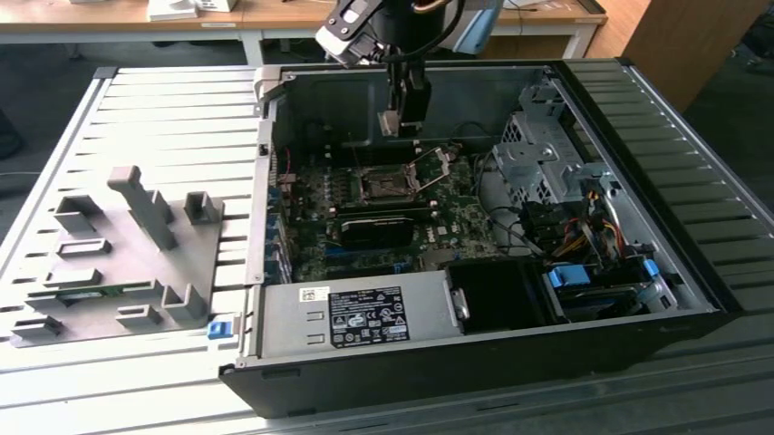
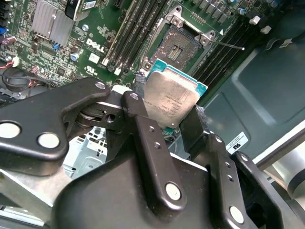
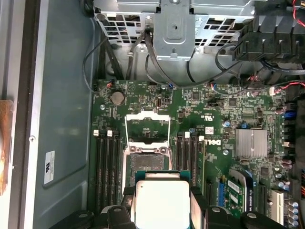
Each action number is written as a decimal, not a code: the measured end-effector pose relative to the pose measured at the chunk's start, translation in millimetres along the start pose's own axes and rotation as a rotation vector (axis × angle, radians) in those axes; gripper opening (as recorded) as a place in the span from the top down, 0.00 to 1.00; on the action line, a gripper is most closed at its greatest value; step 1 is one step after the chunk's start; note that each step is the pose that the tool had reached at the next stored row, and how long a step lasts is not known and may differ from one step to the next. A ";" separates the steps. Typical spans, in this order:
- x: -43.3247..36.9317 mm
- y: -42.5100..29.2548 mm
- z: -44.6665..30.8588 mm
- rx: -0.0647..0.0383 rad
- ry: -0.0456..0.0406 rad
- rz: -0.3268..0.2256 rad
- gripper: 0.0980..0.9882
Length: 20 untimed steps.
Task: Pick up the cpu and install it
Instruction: 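Place the cpu into insertion slot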
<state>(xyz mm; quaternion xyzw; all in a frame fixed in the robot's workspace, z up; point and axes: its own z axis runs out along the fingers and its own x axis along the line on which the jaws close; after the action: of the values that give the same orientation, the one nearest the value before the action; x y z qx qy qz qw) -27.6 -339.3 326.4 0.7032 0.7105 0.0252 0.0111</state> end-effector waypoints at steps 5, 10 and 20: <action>-0.1 -0.1 2.5 0.000 0.0000 -0.001 0.50; 1.4 -0.5 7.8 0.000 -0.0004 -0.007 0.50; 3.6 -1.0 20.5 0.000 -0.0006 -0.007 0.50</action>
<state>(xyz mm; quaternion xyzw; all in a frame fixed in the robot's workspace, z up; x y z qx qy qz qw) -27.6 -335.2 305.9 0.7006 0.7130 0.0249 0.0114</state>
